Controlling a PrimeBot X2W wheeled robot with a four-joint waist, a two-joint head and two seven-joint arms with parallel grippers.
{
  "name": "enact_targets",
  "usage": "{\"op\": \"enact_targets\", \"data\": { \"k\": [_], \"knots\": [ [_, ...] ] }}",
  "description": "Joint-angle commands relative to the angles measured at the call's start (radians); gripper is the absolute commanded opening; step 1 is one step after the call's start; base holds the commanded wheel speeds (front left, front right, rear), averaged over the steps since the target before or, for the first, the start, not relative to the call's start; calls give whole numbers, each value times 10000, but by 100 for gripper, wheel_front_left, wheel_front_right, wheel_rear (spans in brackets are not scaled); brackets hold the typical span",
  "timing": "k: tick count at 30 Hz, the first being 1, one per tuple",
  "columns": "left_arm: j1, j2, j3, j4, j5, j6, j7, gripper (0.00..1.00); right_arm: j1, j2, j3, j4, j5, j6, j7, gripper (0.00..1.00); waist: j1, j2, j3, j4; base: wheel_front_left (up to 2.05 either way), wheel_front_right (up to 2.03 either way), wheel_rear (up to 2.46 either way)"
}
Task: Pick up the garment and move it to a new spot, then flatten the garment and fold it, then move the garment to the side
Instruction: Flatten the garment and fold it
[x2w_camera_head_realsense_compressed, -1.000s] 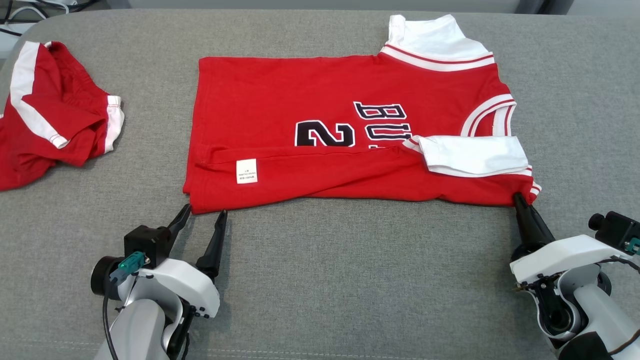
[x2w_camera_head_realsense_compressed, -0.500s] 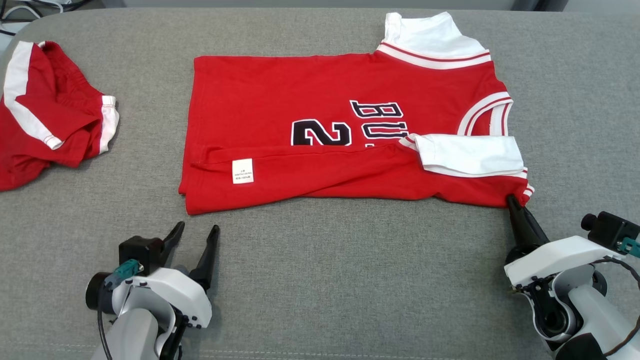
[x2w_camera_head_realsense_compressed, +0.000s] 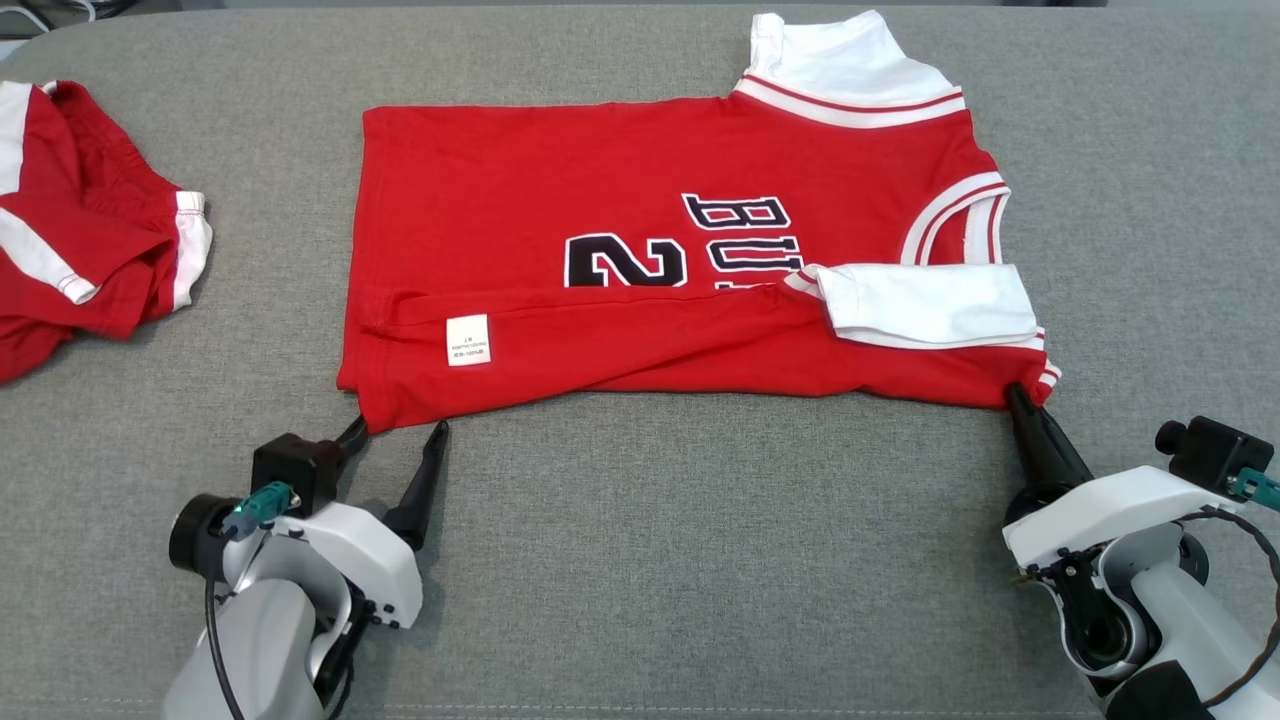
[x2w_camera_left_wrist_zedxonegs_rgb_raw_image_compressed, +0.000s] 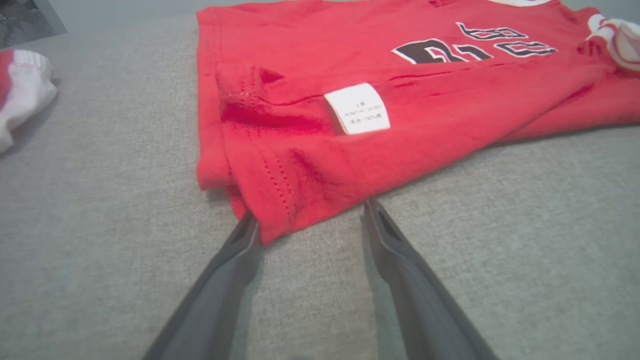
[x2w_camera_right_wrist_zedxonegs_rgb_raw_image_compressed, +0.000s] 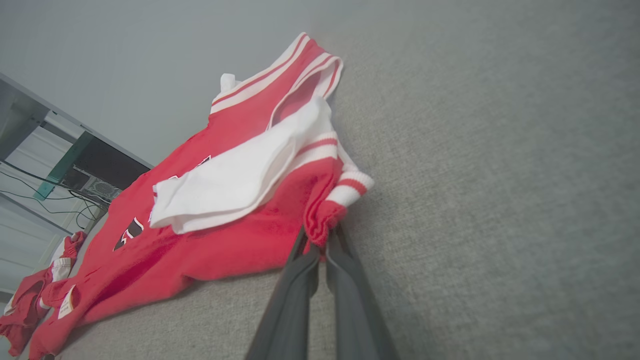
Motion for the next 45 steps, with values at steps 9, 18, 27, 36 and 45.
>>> {"op": "enact_targets", "data": {
  "k": [9,18,27,36,45],
  "knots": [
    [-893,667,-334,-35,-410,-68,-89,92,-185,-44,283,-198,-32,0,-134,0,0,0,200,-49,0,0,0],
    [-946,1021,-1559,-585,-2505,-69,-89,0,-310,-170,261,-255,49,0,-134,0,0,0,259,28,0,0,0],
    [-798,2085,-3017,-1393,-4821,-69,-78,0,-175,-531,209,-591,121,0,-134,0,0,0,126,77,0,0,0],
    [-801,3333,-4303,-1929,-6890,-69,632,0,124,-1020,473,-838,332,0,-134,0,0,0,-144,-18,0,0,0],
    [-690,4273,-5412,-2433,-8078,-69,1417,0,541,-1733,1331,-1220,974,0,264,0,0,0,-588,-36,0,0,0]
  ]
}}
